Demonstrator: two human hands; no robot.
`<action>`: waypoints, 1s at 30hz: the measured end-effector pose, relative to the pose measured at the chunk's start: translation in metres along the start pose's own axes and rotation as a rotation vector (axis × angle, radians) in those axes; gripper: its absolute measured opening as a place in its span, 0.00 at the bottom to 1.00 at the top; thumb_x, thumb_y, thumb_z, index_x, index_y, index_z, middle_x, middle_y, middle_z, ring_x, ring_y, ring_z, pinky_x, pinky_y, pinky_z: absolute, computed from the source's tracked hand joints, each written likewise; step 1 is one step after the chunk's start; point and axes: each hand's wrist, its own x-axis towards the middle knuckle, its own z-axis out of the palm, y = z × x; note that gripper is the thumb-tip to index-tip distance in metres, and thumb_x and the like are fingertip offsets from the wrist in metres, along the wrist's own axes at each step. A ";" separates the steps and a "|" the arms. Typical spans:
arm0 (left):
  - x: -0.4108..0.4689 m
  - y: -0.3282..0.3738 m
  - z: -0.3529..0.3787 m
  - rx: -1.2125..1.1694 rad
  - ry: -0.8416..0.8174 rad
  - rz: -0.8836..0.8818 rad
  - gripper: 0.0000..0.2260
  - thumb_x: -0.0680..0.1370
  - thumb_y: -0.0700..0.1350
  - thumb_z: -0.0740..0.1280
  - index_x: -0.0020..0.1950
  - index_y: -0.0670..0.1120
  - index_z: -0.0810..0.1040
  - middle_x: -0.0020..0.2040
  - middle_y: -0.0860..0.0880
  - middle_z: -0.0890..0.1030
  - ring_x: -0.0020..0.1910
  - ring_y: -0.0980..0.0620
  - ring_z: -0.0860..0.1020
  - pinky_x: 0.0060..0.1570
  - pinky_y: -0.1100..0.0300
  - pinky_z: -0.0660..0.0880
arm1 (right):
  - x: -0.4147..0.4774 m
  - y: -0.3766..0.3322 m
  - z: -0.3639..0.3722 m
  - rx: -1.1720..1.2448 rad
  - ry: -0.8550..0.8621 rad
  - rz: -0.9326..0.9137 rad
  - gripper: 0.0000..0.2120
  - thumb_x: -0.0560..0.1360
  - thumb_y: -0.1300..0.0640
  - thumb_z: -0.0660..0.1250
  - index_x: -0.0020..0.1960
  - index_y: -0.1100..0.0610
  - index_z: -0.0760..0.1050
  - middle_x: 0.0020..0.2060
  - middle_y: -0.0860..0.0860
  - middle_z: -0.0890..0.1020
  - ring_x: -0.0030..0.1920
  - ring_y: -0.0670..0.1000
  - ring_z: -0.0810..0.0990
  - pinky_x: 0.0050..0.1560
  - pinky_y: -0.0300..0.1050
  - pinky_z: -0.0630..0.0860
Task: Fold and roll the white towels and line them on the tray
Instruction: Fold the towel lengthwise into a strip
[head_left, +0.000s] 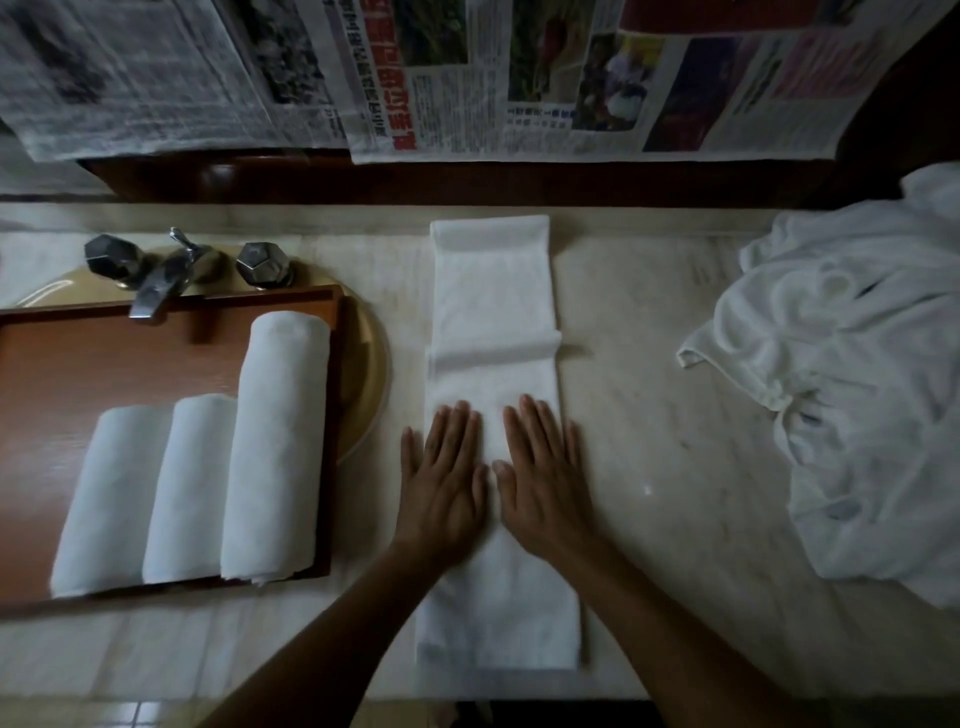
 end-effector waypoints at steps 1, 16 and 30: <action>0.012 -0.004 -0.001 0.013 -0.007 0.001 0.28 0.85 0.55 0.46 0.84 0.48 0.49 0.84 0.48 0.44 0.83 0.49 0.42 0.79 0.37 0.45 | 0.013 0.004 0.000 -0.006 -0.004 -0.001 0.29 0.84 0.46 0.54 0.82 0.55 0.58 0.82 0.54 0.56 0.82 0.53 0.50 0.78 0.64 0.53; -0.008 -0.022 0.002 -0.036 0.010 0.031 0.27 0.86 0.57 0.45 0.84 0.51 0.50 0.84 0.51 0.46 0.83 0.50 0.42 0.79 0.37 0.45 | -0.028 -0.002 -0.001 -0.085 0.016 0.039 0.27 0.85 0.46 0.52 0.82 0.52 0.58 0.82 0.52 0.57 0.82 0.55 0.52 0.78 0.66 0.52; -0.145 -0.007 0.005 -0.010 -0.056 0.197 0.26 0.87 0.55 0.48 0.84 0.49 0.53 0.84 0.50 0.49 0.83 0.50 0.47 0.78 0.39 0.54 | -0.146 -0.021 -0.005 -0.089 -0.072 -0.012 0.30 0.85 0.41 0.47 0.83 0.53 0.54 0.83 0.52 0.52 0.82 0.54 0.50 0.77 0.66 0.57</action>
